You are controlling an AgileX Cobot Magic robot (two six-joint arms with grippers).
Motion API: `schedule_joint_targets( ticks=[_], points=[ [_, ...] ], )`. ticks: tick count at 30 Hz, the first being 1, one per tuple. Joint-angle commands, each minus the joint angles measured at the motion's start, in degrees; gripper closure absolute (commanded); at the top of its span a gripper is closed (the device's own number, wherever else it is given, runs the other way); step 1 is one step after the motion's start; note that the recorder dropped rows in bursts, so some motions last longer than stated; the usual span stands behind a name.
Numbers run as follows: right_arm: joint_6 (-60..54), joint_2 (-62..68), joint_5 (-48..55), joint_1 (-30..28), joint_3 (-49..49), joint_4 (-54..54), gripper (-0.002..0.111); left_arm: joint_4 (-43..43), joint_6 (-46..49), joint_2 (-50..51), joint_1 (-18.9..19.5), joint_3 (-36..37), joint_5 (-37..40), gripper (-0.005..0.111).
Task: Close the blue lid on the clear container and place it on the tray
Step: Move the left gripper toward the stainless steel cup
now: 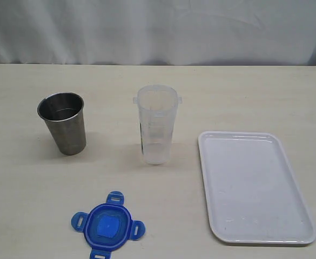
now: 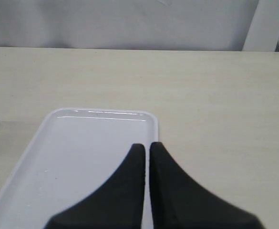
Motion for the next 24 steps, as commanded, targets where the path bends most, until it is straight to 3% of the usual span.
schedule_joint_targets(
  ticks=[1, 5, 8, 10, 12, 14, 17, 19, 24],
  points=[
    [0.0, -0.2, -0.6, -0.4, 0.0, 0.1, 0.104, -1.2, -1.5, 0.0, -0.2, 0.1, -8.4, 0.107],
    [0.0, -0.2, -0.6, -0.4, 0.0, 0.1, 0.104, -1.2, -2.1, 0.0, -0.2, 0.1, -12.1, 0.107],
    [0.0, -0.2, -0.6, -0.4, 0.0, 0.1, 0.104, -1.2, -8.7, 0.0, -0.2, 0.1, -13.4, 0.107],
    [0.0, -0.2, -0.6, -0.4, 0.0, 0.1, 0.104, 1.9, -12.9, 0.0, -0.2, 0.1, -11.9, 0.097],
    [0.0, -0.2, -0.6, -0.4, 0.0, 0.1, 0.104, 4.3, -15.4, 0.0, -0.2, 0.1, -10.5, 0.079],
    [0.0, -0.2, -0.6, -0.4, 0.0, 0.1, 0.104, 5.0, -16.0, 0.0, -0.2, 0.1, -10.3, 0.047],
    [0.0, -0.2, -0.6, -0.4, 0.0, 0.1, 0.104, 4.8, -16.2, 0.0, -0.2, 0.1, -12.2, 0.011],
    [0.0, -0.2, -0.6, -0.4, 0.0, 0.1, 0.104, 4.8, -16.2, 0.0, -0.2, 0.1, -12.6, 0.001],
    [0.0, -0.2, -0.6, -0.4, 0.0, 0.1, 0.104, 4.8, -16.2, 4.5, -0.2, 0.1, -17.4, 0.002]
  ],
)
